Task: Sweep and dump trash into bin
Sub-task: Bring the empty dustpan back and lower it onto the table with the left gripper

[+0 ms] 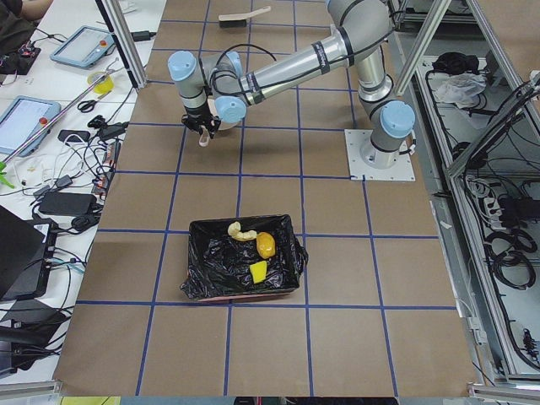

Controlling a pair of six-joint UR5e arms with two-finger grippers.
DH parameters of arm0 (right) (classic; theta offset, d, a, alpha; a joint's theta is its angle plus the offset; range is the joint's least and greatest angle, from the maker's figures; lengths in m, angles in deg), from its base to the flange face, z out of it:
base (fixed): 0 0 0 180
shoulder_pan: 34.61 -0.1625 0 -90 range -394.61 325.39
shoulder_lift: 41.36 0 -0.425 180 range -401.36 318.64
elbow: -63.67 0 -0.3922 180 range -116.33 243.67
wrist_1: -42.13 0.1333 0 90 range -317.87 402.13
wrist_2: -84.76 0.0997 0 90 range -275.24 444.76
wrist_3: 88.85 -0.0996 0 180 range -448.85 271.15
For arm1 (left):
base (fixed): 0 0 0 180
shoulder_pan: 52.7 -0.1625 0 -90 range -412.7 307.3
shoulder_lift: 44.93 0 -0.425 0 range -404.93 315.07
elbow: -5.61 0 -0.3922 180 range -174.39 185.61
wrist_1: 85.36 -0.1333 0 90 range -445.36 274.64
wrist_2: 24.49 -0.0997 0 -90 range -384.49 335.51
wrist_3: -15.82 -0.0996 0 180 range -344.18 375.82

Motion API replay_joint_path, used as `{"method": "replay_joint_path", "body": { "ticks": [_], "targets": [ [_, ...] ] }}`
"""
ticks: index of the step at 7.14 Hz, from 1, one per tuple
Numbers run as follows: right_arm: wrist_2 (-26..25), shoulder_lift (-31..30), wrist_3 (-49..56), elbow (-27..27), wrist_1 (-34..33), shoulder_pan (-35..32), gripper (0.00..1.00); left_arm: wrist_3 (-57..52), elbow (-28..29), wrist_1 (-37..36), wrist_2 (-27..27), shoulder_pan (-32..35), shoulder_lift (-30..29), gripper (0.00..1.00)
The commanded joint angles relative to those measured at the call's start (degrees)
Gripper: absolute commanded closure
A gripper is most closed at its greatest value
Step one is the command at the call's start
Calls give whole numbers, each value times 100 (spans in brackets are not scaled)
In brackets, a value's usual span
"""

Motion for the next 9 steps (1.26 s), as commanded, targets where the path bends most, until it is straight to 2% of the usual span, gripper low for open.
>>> {"method": "replay_joint_path", "body": {
  "ticks": [1, 2, 9],
  "targets": [
    [-20, -1, 2, 0, 0, 0, 0, 19, 142, -135, -212, 20, -241, 100],
    [-11, -1, 2, 0, 0, 0, 0, 89, 230, -144, -370, 28, -329, 100],
    [6, -1, 2, 0, 0, 0, 0, 142, 257, -601, -398, 151, -558, 100]
  ]
}}
